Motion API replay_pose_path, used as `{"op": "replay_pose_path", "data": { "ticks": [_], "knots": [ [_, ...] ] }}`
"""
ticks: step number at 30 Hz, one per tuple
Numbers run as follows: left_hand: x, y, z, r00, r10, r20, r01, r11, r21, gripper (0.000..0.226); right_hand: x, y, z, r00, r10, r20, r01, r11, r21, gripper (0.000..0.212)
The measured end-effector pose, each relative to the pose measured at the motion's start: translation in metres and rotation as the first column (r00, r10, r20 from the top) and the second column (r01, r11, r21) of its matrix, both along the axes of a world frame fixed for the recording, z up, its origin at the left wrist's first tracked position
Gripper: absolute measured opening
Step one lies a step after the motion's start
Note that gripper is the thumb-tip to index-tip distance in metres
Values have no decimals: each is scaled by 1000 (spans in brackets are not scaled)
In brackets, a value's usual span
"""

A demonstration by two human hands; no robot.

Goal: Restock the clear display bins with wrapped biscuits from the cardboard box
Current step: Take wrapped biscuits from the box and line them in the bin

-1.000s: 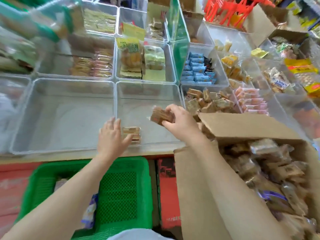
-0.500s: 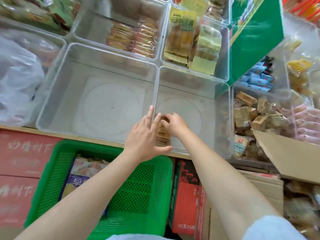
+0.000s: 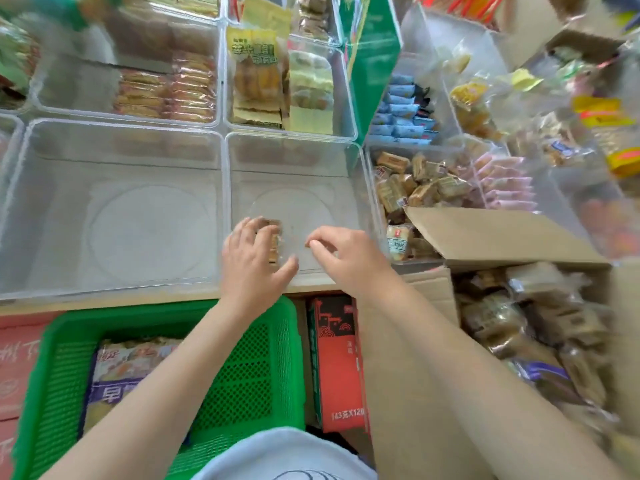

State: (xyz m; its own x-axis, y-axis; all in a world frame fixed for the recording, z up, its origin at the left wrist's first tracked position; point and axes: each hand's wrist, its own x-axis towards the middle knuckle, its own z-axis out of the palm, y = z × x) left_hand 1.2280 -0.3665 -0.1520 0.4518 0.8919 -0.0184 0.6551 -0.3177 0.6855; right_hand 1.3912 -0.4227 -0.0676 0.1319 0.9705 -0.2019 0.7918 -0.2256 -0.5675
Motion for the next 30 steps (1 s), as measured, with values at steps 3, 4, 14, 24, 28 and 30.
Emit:
{"op": "replay_pose_path", "data": {
  "ticks": [3,4,14,24,28,30],
  "knots": [
    [47,-53,32,971,-148,189,169,980,-105,43,34,-68,31,986,-147,85,121,960,253,17],
    [62,-73,40,954,-192,232,227,965,-135,40,47,-89,36,968,-231,100,186,923,338,16],
    [130,-181,59,844,-315,435,486,791,-372,111,119,-216,30,914,-284,288,336,930,-148,46],
    [130,-178,62,847,-265,461,471,776,-420,108,113,-184,7,746,-5,666,263,921,-288,78],
    [130,-179,62,844,-269,464,475,775,-416,108,113,-184,5,741,-45,670,237,951,-197,73],
    [130,-178,60,839,-274,471,482,777,-405,108,120,-187,9,832,-165,529,271,954,-129,72]
  ]
}}
